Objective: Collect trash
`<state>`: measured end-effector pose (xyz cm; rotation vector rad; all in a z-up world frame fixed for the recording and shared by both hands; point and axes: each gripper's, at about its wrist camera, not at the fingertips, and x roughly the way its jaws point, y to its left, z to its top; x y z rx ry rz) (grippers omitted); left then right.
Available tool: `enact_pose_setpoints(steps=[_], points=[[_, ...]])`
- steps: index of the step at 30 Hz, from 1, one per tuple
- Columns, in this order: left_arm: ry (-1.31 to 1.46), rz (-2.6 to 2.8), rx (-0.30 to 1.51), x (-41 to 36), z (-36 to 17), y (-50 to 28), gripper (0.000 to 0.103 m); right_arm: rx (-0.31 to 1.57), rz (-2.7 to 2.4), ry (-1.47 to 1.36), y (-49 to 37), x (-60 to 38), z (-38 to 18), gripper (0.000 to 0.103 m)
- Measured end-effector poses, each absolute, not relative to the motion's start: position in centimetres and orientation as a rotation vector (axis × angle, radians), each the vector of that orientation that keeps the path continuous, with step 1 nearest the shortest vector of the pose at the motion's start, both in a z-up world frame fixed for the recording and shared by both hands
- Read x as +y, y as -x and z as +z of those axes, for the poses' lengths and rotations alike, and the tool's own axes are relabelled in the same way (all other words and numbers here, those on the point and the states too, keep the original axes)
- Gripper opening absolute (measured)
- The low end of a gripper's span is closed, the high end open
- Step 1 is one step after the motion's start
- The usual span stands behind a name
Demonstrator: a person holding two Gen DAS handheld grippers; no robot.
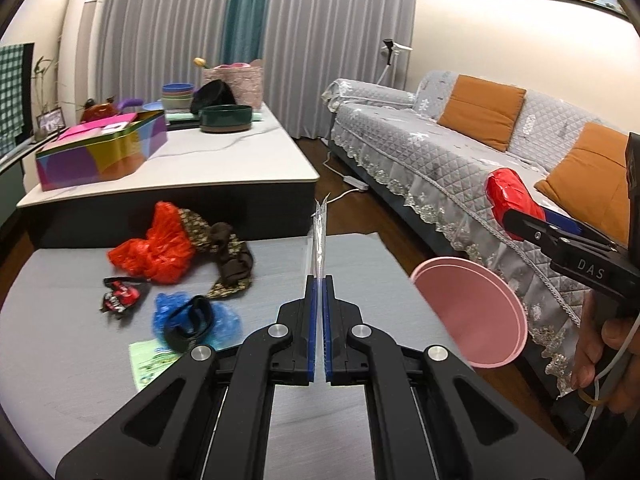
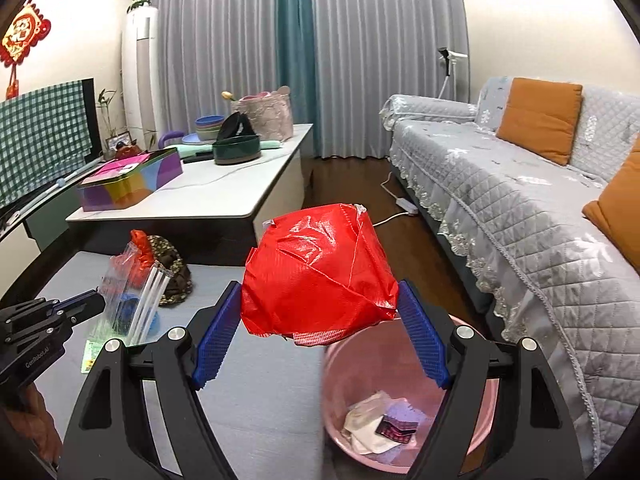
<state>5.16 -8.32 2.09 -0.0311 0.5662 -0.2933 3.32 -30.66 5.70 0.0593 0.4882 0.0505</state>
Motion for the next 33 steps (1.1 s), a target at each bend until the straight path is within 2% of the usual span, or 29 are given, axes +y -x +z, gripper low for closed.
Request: enact_pose_setpoints(steps=[23, 33], points=[[-0.009, -0.484, 0.589, -19.9, 1.9, -8.1, 0.003, 0.531, -0.152, -0.128, -3.1, -41.1, 4.6, 0.077], [-0.024, -0.535, 0.617, -23.6, 0.8, -10.0, 0.003, 0.566, -0.182, -0.137, -3.9, -42.7, 3.3, 0.077]])
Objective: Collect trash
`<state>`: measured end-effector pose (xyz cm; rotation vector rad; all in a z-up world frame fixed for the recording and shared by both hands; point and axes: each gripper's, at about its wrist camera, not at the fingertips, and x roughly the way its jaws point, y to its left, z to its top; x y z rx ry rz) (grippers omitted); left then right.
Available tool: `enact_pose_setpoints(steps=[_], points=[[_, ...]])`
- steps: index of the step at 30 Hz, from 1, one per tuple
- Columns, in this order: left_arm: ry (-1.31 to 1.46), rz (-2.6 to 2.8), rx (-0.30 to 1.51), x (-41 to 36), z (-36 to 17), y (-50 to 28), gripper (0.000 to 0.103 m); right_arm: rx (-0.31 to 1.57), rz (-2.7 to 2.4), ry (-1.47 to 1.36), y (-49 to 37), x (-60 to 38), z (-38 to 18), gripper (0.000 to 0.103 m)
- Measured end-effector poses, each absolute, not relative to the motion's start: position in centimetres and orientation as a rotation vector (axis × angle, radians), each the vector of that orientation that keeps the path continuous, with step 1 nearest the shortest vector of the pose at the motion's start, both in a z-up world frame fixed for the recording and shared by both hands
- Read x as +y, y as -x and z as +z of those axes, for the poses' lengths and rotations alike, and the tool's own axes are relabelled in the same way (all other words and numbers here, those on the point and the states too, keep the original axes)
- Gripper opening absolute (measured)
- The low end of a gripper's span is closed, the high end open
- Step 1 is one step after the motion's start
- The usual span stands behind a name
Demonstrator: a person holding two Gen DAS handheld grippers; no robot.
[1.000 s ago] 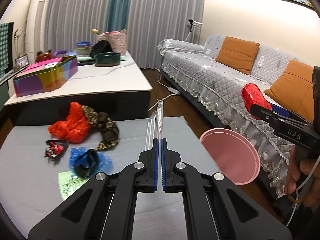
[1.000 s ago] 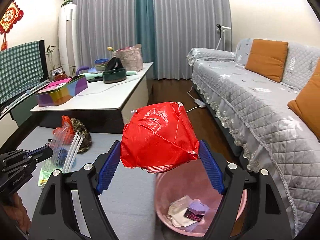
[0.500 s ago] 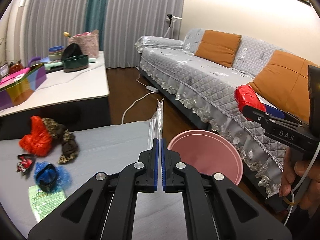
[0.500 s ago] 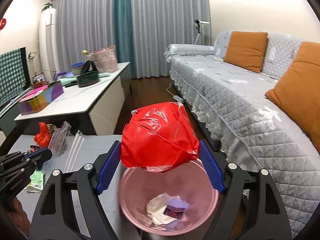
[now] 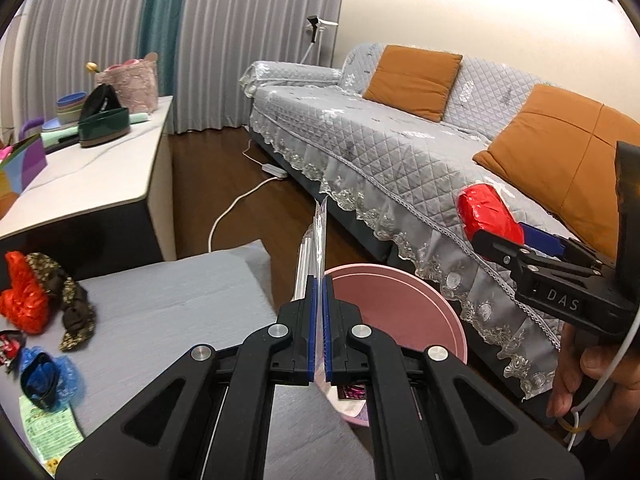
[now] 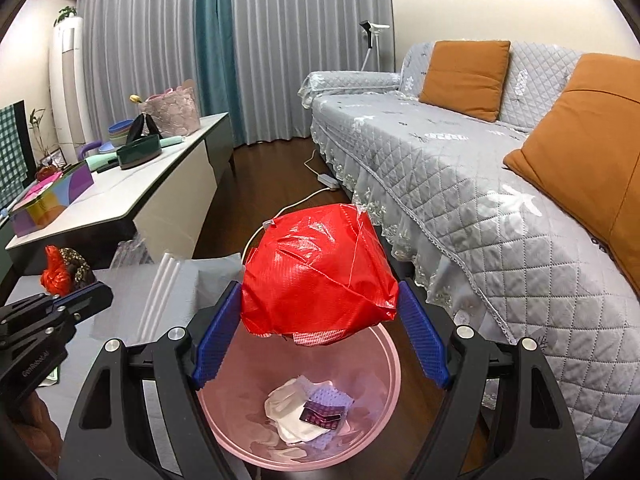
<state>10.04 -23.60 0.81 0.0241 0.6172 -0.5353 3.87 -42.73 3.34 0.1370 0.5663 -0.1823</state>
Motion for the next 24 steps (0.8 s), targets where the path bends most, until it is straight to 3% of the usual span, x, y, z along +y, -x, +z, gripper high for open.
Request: enact_pose_setpoints(steps=[24], points=[[-0.021, -0.569, 0.678, -26.6, -1.2, -12.3, 0.003, 0.602, -0.191, -0.162, -5.0, -44.1, 1.9, 0.078]])
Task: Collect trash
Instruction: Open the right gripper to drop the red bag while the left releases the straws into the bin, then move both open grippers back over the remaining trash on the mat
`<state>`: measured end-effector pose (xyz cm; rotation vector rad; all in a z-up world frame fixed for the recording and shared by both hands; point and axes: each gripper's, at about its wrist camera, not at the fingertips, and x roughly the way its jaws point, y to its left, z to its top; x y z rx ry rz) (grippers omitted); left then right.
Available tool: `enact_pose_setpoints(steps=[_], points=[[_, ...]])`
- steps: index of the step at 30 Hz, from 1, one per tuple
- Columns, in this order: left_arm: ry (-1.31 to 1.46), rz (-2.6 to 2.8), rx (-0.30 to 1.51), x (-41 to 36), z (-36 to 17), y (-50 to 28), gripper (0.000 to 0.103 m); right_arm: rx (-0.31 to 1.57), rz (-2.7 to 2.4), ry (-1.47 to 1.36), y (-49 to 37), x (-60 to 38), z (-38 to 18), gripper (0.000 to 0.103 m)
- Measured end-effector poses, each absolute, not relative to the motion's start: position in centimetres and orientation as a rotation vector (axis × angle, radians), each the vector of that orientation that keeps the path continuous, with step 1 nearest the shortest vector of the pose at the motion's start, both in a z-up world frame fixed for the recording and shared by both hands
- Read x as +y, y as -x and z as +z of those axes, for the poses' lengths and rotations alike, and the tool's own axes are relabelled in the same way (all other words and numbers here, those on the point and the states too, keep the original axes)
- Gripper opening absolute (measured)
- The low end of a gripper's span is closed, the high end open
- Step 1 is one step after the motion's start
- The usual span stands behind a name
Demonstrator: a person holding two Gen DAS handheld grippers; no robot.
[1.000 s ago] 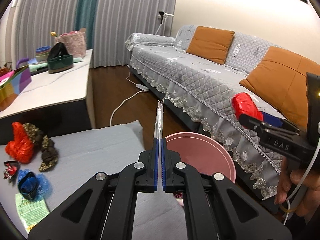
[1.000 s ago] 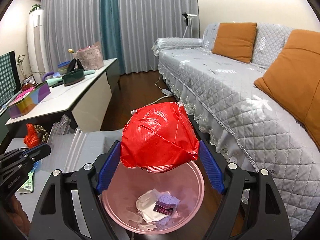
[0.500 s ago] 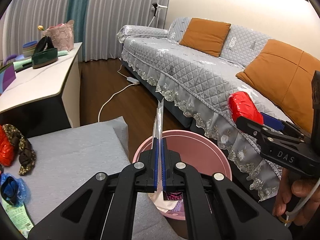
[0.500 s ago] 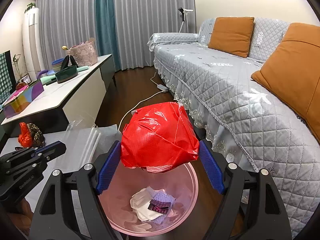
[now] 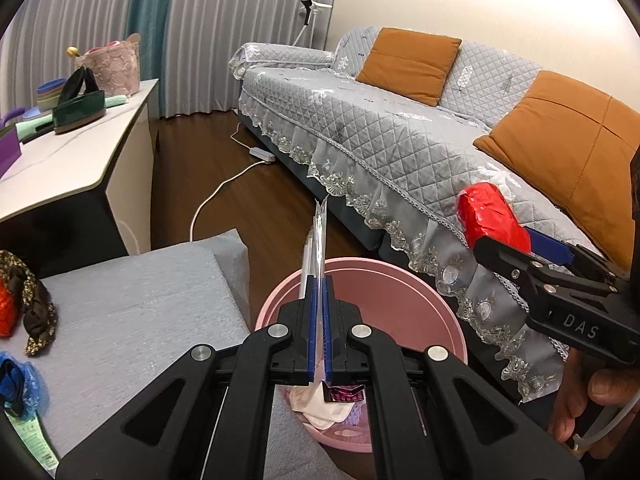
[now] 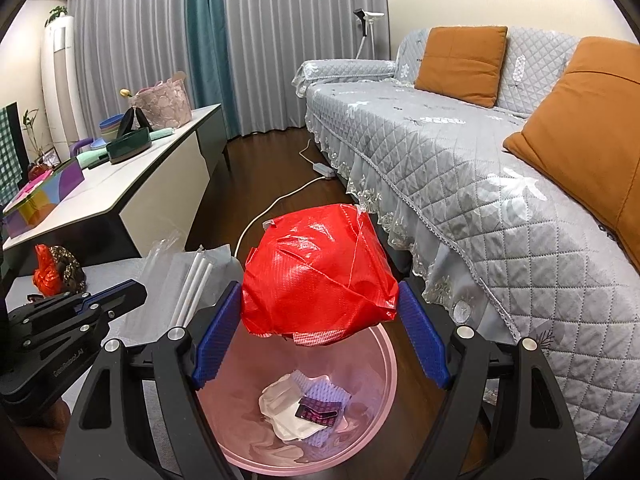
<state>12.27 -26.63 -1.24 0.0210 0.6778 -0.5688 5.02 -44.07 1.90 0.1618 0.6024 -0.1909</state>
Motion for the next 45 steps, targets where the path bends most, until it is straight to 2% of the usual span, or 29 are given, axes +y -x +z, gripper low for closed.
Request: enact_pose_setpoints(steps=[2, 3, 4, 6, 21, 23, 28, 33, 39, 45], points=[[-0.021, -0.583, 0.696, -27.0, -1.6, -12.5, 0.003, 0.607, -0.196, -0.162, -5.1, -44.1, 1.8, 0.079], [-0.022, -0.576, 0.707, -27.1, -1.8, -12.7, 0.009, 0.611, -0.199, -0.163, -5.2, -44.1, 1.8, 0.084], [-0.018, -0.572, 0.716, -27.1, -2.0, -12.8, 0.018, 0.611, -0.199, -0.165, -5.3, -44.1, 1.8, 0.085], [0.004, -0.567, 0.725, -26.8, -2.2, -12.9, 0.023, 0.61, -0.204, -0.17, -5.3, -44.2, 1.8, 0.085], [-0.002, -0.502, 0.687, -20.9, -0.1, -8.6, 0.023, 0.545, -0.141, -0.172, -4.4, -41.2, 3.8, 0.084], [-0.005, -0.48, 0.683, -19.0, 0.2, -7.7, 0.023, 0.532, -0.117, -0.17, -4.3, -40.1, 4.1, 0.083], [-0.001, -0.409, 0.673, -14.1, 0.9, -6.0, 0.023, 0.502, -0.026, -0.184, -4.0, -36.7, 4.9, 0.071], [0.036, -0.294, 0.652, -7.6, 1.4, -5.1, 0.023, 0.455, 0.092, -0.166, -4.3, -31.9, 6.1, 0.067], [0.112, -0.136, 0.652, -0.4, 0.0, -4.7, 0.023, 0.454, 0.241, -0.152, -5.5, -26.0, 5.9, 0.057], [0.125, -0.022, 0.634, 5.0, -0.4, -4.4, 0.023, 0.48, 0.362, -0.111, -6.9, -20.0, 4.7, 0.057]])
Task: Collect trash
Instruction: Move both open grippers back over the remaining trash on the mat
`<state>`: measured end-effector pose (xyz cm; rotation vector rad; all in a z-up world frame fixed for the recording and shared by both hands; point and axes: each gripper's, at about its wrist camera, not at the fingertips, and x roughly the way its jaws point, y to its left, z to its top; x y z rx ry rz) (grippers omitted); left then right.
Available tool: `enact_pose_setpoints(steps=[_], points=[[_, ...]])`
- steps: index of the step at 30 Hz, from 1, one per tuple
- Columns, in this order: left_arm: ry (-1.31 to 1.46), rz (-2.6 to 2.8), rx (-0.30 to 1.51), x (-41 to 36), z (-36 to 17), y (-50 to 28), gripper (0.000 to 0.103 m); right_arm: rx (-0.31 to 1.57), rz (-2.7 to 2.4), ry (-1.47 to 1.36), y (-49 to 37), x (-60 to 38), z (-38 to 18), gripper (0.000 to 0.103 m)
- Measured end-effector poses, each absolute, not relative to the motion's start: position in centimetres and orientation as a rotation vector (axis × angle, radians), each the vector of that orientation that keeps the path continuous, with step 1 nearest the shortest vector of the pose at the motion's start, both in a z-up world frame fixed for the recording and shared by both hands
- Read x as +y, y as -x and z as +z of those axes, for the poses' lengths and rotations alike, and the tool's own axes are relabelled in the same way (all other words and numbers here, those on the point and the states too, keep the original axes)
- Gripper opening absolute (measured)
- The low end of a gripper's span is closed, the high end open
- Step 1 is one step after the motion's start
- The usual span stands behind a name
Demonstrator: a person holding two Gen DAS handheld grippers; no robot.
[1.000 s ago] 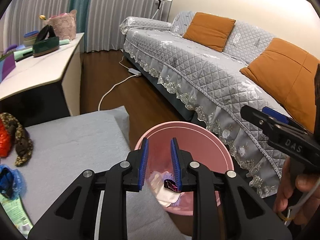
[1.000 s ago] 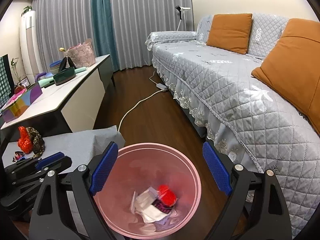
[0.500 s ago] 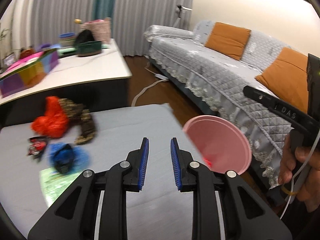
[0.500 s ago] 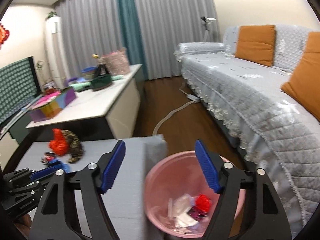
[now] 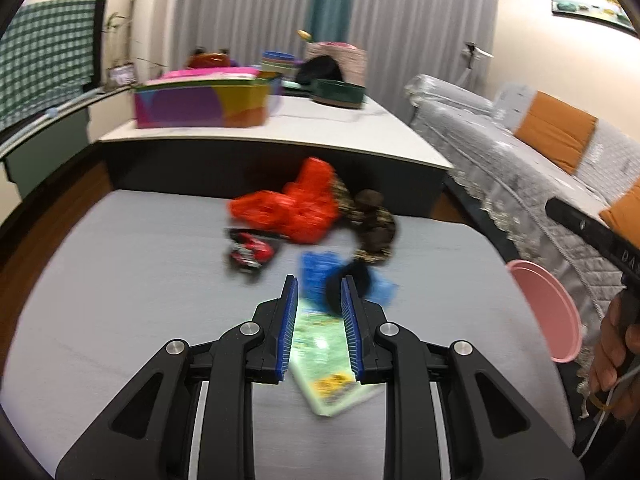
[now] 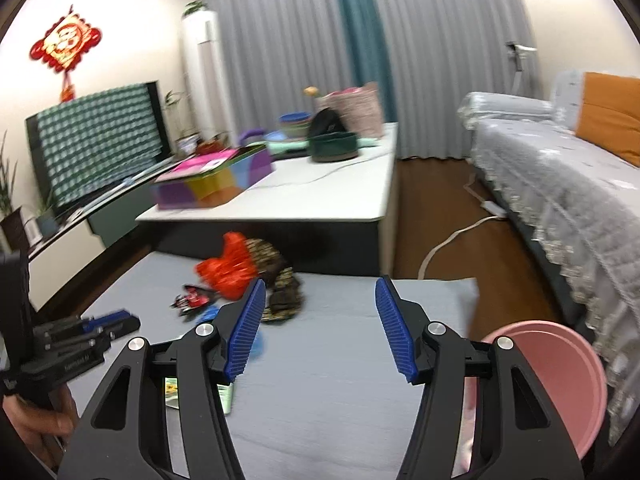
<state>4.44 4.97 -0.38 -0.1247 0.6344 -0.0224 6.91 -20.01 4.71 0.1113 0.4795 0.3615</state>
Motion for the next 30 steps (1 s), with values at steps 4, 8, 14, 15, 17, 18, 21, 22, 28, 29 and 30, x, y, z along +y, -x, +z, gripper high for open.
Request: enact_pose_setpoints(steps=[4, 8, 14, 15, 17, 18, 21, 22, 28, 29, 30], points=[[0.144, 0.031, 0.622, 7.6, -0.3, -4.6, 0.023, 0.516, 0.436, -0.082, -8.3, -15.9, 3.3, 0.058], [0.162, 0.063, 0.61, 9.4, -0.3, -5.2, 0.023, 0.558, 0.509, -0.036, -9.4, -11.9, 1.5, 0.058], [0.159, 0.09, 0.606, 10.9, -0.9, -6.7, 0.023, 0.613, 0.604, 0.047, -10.1, -7.5, -0.6, 0.058], [0.166, 0.091, 0.611, 11.2, -1.1, -7.1, 0.023, 0.618, 0.613, 0.057, -10.2, -6.9, -0.9, 0.058], [0.18, 0.097, 0.621, 11.6, -1.6, -7.8, 0.023, 0.628, 0.625, 0.069, -10.5, -6.2, -1.1, 0.058], [0.188, 0.101, 0.626, 11.8, -1.9, -8.2, 0.023, 0.635, 0.631, 0.072, -10.7, -6.0, -1.3, 0.058], [0.208, 0.106, 0.635, 12.2, -2.5, -9.0, 0.023, 0.661, 0.644, 0.095, -11.3, -5.0, -2.0, 0.057], [0.213, 0.109, 0.637, 12.3, -2.6, -9.3, 0.023, 0.672, 0.652, 0.1, -11.5, -4.8, -2.3, 0.057], [0.231, 0.099, 0.66, 12.4, -3.7, -11.2, 0.023, 0.721, 0.676, 0.143, -12.1, -3.8, -3.7, 0.041], [0.233, 0.093, 0.665, 12.3, -4.0, -11.5, 0.023, 0.728, 0.683, 0.145, -12.2, -3.6, -3.9, 0.036], [0.234, 0.087, 0.671, 12.3, -4.3, -11.9, 0.023, 0.739, 0.697, 0.146, -12.3, -3.5, -4.1, 0.025]])
